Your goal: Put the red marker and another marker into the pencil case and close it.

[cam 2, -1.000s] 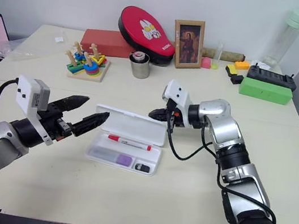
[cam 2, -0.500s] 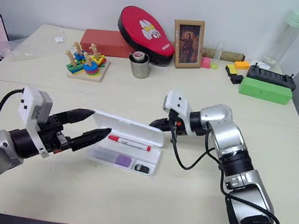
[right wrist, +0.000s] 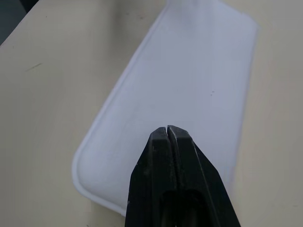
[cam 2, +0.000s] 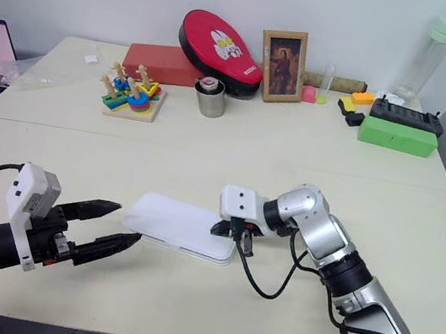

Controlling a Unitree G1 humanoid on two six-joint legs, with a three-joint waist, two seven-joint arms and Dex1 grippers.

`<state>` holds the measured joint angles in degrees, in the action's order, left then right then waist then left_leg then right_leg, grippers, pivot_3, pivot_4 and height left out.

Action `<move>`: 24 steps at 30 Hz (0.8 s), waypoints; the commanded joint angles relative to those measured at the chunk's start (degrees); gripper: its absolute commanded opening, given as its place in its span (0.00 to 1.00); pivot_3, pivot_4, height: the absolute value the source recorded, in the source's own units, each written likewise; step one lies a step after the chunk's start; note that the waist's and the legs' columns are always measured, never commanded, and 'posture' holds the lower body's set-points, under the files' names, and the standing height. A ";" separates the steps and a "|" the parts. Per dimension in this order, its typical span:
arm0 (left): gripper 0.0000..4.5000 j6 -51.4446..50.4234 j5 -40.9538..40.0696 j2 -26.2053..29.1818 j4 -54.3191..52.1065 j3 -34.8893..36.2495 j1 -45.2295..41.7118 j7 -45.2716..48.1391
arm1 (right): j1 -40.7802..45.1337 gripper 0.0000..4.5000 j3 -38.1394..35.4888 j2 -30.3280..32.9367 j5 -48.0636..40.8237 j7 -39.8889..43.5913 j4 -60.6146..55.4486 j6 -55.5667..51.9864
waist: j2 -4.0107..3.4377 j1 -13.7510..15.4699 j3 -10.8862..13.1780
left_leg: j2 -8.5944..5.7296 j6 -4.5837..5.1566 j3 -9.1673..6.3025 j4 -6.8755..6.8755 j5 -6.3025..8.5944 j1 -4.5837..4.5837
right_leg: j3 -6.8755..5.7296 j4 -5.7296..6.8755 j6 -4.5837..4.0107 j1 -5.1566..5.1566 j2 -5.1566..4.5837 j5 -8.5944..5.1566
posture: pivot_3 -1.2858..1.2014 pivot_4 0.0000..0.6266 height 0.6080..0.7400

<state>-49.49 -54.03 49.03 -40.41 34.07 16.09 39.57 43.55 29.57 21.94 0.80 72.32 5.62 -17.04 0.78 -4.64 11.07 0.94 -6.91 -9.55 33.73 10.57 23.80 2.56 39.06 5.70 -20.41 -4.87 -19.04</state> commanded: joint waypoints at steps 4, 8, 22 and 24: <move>1.00 1.17 0.09 0.81 -0.37 0.43 -1.01 0.04 | -1.23 0.00 2.66 -1.71 2.33 -2.29 0.89 0.19 | 0.01 -0.09 -0.01 | 0.01 0.00 0.00 0.00 0.00 -0.03 | 0.00 0.00 0.00 0.01 0.00 0.00 | 0.52 0.24 1.00; 1.00 1.26 0.88 0.83 -0.01 -0.37 -1.23 0.01 | -1.33 0.00 3.31 -1.50 3.73 -2.84 3.11 0.99 | 0.00 -0.18 -0.02 | 0.01 0.00 0.00 0.00 0.00 -0.08 | 0.00 0.00 0.00 0.05 0.00 0.00 | 0.52 0.24 1.00; 1.00 3.92 7.73 -2.38 8.64 0.30 -4.63 -5.46 | -0.79 0.00 -9.09 -1.18 -8.19 -1.62 1.45 -1.38 | 0.02 0.02 -0.03 | 0.01 0.00 0.04 -0.05 0.01 -0.41 | 0.05 -0.02 0.00 0.32 0.00 -0.01 | 0.52 0.24 1.00; 1.00 4.91 9.88 -1.53 12.43 1.31 -6.33 -6.19 | -0.09 0.00 -13.66 0.41 -11.59 -1.87 0.77 -4.44 | 0.02 0.05 -0.02 | 0.01 0.00 0.03 -0.05 0.01 -0.37 | 0.05 -0.01 0.00 0.27 0.00 0.00 | 0.52 0.24 1.00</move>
<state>-46.63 -46.35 46.50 -30.42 33.00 11.06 34.32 41.81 21.20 21.07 -6.81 70.84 8.74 -19.11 0.80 -4.59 11.04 0.95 -6.91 -9.52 33.68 10.57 23.43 2.60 39.05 5.70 -20.14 -4.87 -19.04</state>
